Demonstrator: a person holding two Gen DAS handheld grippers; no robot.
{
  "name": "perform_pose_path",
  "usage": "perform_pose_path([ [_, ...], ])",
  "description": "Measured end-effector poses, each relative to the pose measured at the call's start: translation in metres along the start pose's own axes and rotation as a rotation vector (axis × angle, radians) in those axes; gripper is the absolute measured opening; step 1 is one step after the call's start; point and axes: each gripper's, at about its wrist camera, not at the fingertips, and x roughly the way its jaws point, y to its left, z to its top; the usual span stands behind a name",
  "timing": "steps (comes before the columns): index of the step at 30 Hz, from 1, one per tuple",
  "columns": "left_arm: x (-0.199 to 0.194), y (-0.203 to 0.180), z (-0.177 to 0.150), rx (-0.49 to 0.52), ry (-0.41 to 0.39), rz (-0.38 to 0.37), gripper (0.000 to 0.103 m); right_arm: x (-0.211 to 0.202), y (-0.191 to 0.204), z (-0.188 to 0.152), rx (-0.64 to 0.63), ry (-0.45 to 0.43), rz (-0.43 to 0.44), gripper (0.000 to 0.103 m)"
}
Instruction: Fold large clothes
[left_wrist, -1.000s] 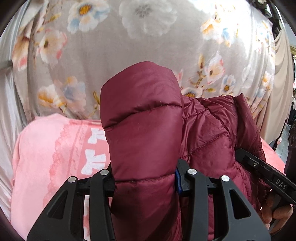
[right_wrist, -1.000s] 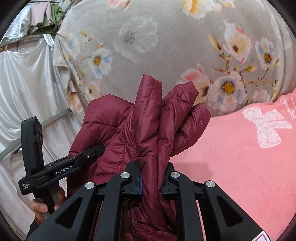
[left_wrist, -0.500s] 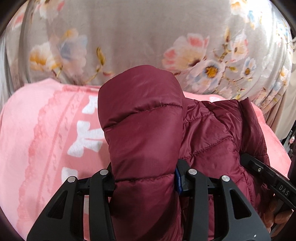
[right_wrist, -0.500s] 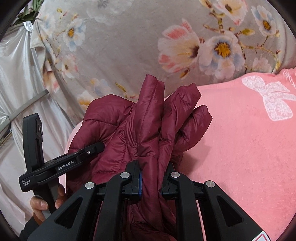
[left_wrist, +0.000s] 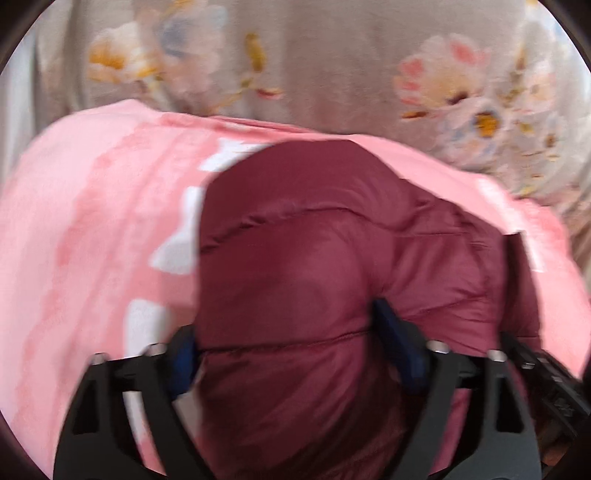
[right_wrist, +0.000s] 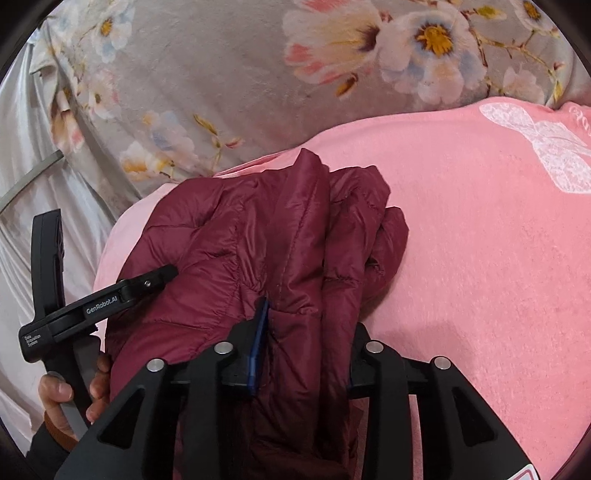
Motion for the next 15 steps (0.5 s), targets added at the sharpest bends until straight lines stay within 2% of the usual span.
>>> perform_pose_path([
  [5, -0.036, 0.003, 0.0, 0.005, 0.013, 0.126, 0.092, -0.051, 0.003, 0.01, -0.051, -0.09, -0.132, 0.04],
  [7, -0.051, 0.003, 0.001, -0.004, 0.018, 0.145, 0.092, -0.071, 0.011, 0.013, -0.08, -0.113, -0.153, 0.04],
  [9, -0.067, -0.002, 0.001, -0.005, 0.01, 0.164, 0.092, -0.08, 0.024, 0.016, -0.11, -0.112, -0.156, 0.03],
  [11, -0.082, -0.012, 0.0, 0.007, -0.002, 0.177, 0.092, -0.081, 0.039, 0.016, -0.15, -0.1, -0.155, 0.016],
  [15, -0.088, -0.032, -0.002, 0.032, 0.001, 0.2, 0.092, -0.068, 0.06, 0.009, -0.21, -0.081, -0.179, 0.013],
])
